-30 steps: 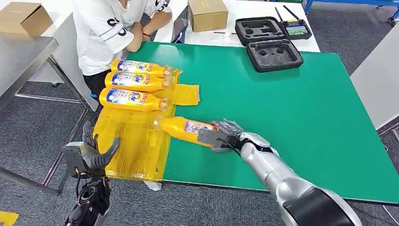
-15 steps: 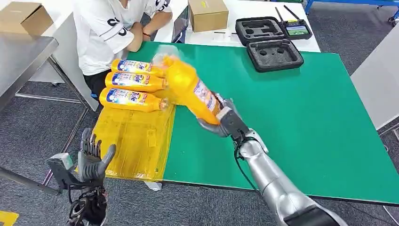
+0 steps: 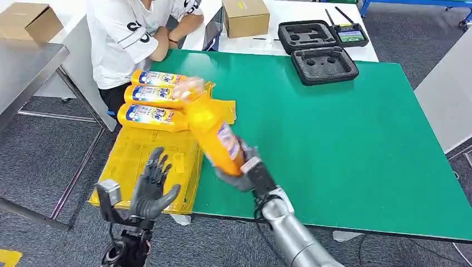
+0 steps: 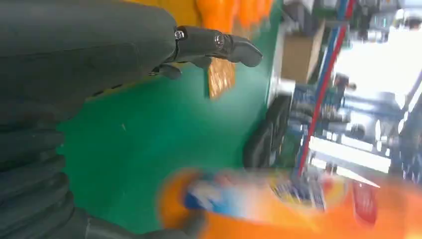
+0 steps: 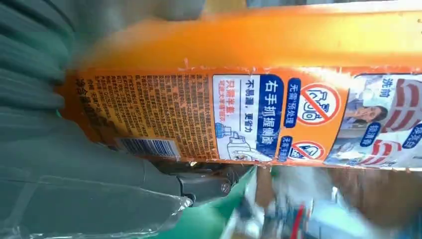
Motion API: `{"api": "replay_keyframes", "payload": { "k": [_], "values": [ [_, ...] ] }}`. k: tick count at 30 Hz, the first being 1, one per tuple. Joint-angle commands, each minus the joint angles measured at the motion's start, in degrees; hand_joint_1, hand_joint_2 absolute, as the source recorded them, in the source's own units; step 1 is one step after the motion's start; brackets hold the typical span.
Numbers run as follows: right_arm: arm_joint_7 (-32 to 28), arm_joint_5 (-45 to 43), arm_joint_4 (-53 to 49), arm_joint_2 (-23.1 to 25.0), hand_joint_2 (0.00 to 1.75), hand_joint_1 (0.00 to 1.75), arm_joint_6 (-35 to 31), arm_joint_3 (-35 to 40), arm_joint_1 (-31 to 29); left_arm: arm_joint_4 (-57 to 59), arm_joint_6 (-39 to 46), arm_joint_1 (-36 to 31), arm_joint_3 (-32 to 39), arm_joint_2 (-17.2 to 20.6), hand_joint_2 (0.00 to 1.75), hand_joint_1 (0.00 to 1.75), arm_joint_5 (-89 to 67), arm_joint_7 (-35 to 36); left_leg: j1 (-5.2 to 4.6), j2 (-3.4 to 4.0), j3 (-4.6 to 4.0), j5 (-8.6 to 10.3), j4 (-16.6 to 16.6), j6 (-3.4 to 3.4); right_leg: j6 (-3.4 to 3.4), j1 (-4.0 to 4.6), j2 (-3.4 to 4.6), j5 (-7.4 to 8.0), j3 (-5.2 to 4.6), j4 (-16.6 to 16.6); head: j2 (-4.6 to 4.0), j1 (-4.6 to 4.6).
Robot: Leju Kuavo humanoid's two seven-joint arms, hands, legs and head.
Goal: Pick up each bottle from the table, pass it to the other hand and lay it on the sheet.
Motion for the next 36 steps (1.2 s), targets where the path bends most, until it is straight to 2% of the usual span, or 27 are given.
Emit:
{"api": "replay_keyframes", "payload": {
  "k": [1, 4, 5, 10, 11, 12, 14, 21, 25, 26, 27, 36],
  "values": [
    [-0.18, 1.85, 6.03, 2.31, 1.75, 1.75, -0.85, 6.15, 0.01, 7.77, -0.25, -5.87, -6.37, 0.47, 1.75, 0.00, 0.70, 0.66, 0.05, -0.01, 0.53, -0.24, -0.03, 0.06, -0.18, 0.10, -0.09, -0.23, 0.58, -0.09, 0.00, 0.00],
    [-0.18, 1.85, 6.03, 2.31, 1.75, 1.75, -0.85, 6.15, 0.01, 7.77, -0.25, -5.87, -6.37, 0.47, 1.75, 0.00, 0.70, 0.66, 0.05, -0.01, 0.53, -0.24, -0.03, 0.06, -0.18, 0.10, -0.09, -0.23, 0.58, -0.09, 0.00, 0.00],
    [-0.18, 1.85, 6.03, 2.31, 1.75, 1.75, -0.85, 6.15, 0.01, 7.77, -0.25, -5.87, -6.37, 0.47, 1.75, 0.00, 0.70, 0.66, 0.01, -0.05, 0.18, -0.05, -0.06, 0.03, -0.06, 0.02, -0.08, -0.06, 0.20, -0.07, 0.00, 0.00],
    [-0.18, 1.79, 5.88, 2.07, 1.75, 1.75, -0.63, 6.02, -0.06, 7.76, -0.30, -5.78, -6.41, 0.65, 1.75, 0.00, 0.78, 0.63, -0.03, -0.06, 0.16, -0.04, -0.05, 0.02, -0.07, -0.01, -0.09, -0.06, 0.19, -0.06, 0.00, 0.02],
    [-0.18, 1.79, 5.88, 2.07, 1.75, 1.75, -0.63, 6.02, -0.06, 7.76, -0.30, -5.78, -6.41, 0.65, 1.75, 0.00, 0.78, 0.63, 0.04, -0.06, 0.46, -0.21, 0.00, 0.05, -0.18, 0.08, -0.13, -0.22, 0.54, -0.08, 0.00, 0.04],
    [-0.18, 1.79, 5.88, 2.07, 1.75, 1.75, -0.63, 6.02, -0.06, 7.76, -0.30, -5.78, -6.41, 0.65, 1.75, 0.00, 0.78, 0.63, -0.01, -0.04, 0.21, -0.07, -0.04, 0.03, -0.10, 0.01, -0.08, -0.09, 0.25, -0.06, 0.00, 0.02],
    [-0.18, 1.79, 5.88, 2.07, 1.75, 1.75, -0.63, 6.02, -0.06, 7.76, -0.30, -5.78, -6.41, 0.65, 1.75, 0.00, 0.78, 0.63, 0.01, -0.03, 0.27, -0.11, -0.03, 0.03, -0.12, 0.04, -0.07, -0.11, 0.31, -0.07, 0.00, 0.02],
    [-0.18, 4.52, 9.51, 2.23, 1.75, 1.75, 0.96, 7.31, 0.41, 16.04, -3.34, -12.50, -7.28, 0.80, 1.75, 0.00, 3.64, -0.28, 0.01, -0.18, 0.26, -0.05, -0.07, 0.04, -0.10, 0.03, -0.22, -0.11, 0.33, -0.09, 0.00, 0.04],
    [0.18, 3.85, 11.81, 1.99, 1.75, 1.75, 1.89, 5.97, -0.65, 15.30, -3.42, -13.54, -6.60, 1.17, 1.75, 0.00, 4.02, -0.69, -0.01, -0.10, 0.15, -0.02, -0.04, 0.03, -0.07, 0.01, -0.13, -0.05, 0.20, -0.06, 0.00, 0.04],
    [0.34, 4.12, 12.33, 1.92, 1.75, 1.75, 1.96, 5.87, -0.94, 14.84, -3.35, -13.39, -6.28, 1.28, 1.75, 0.00, 4.04, -0.71, 0.06, -0.12, 0.43, -0.17, 0.02, 0.06, -0.17, 0.10, -0.19, -0.18, 0.52, -0.07, 0.00, 0.02],
    [0.59, 4.79, 12.94, 1.80, 1.75, 1.75, 2.34, 6.09, -1.27, 14.65, -3.23, -13.43, -5.81, 1.39, 1.75, 0.00, 4.05, -0.73, -0.01, -0.10, 0.21, -0.04, -0.04, 0.04, -0.08, 0.01, -0.13, -0.08, 0.26, -0.06, 0.00, 0.00],
    [2.92, 10.84, 17.46, 3.01, 1.75, 1.75, 4.90, 9.23, -2.23, 15.03, -4.28, -13.65, -4.90, 1.16, 1.75, 0.00, 5.01, -0.90, 0.01, -0.05, 0.20, -0.07, -0.02, 0.02, -0.09, 0.03, -0.08, -0.08, 0.23, -0.05, 0.00, 0.02]
  ]
}}
